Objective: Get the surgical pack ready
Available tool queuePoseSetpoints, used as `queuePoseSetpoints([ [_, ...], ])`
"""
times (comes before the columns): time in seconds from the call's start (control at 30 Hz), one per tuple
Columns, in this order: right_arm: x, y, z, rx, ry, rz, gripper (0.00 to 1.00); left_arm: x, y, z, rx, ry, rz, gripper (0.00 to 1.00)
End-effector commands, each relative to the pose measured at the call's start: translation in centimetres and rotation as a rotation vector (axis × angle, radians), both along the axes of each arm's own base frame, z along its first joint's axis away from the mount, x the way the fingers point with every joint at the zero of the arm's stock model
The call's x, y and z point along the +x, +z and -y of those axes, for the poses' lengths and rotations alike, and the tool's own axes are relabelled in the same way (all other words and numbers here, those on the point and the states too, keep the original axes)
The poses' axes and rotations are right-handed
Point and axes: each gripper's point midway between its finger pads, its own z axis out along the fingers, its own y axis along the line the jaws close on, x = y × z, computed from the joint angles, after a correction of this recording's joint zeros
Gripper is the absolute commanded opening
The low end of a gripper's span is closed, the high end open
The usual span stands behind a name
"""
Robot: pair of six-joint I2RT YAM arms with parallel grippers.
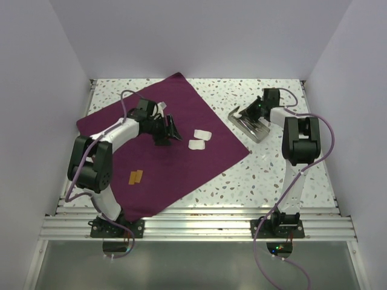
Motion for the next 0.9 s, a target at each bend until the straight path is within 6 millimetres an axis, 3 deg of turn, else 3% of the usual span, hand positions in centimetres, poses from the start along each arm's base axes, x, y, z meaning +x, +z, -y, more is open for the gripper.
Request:
queuePoseSetpoints([
  [0.0, 0.2, 1.3, -0.3, 0.019, -0.005, 0.003, 0.00, 1.3, 1.3, 1.1, -0.021, 0.001, 0.026, 0.66],
  [0.27, -1.2, 0.2, -0.9, 0.082, -0.026, -0.067, 0.00, 1.5, 1.4, 1.5, -0.004, -0.009, 0.016, 0.66],
  [0.5, -1.9, -0.1, -0.4, 0.039, -0.022, -0.099, 0.01, 1.7, 1.0, 1.7, 0.004, -0.015, 0.006, 0.66],
  [0.57, -1.8, 0.2, -0.3, 0.028, -0.015, -0.092, 0.06, 1.8, 1.1, 2.0, 0.007, -0.021, 0.008, 0.67],
  [0.67, -1.5, 1.3, 0.0, -0.002, -0.001, -0.071, 0.26, 1.8, 0.9, 2.4, 0.007, -0.036, 0.003, 0.68],
  [0.87, -2.4, 3.3, 1.2, -0.085, 0.025, -0.087, 0.44, 2.1, 0.3, 3.0, 0.007, -0.040, -0.013, 0.68],
])
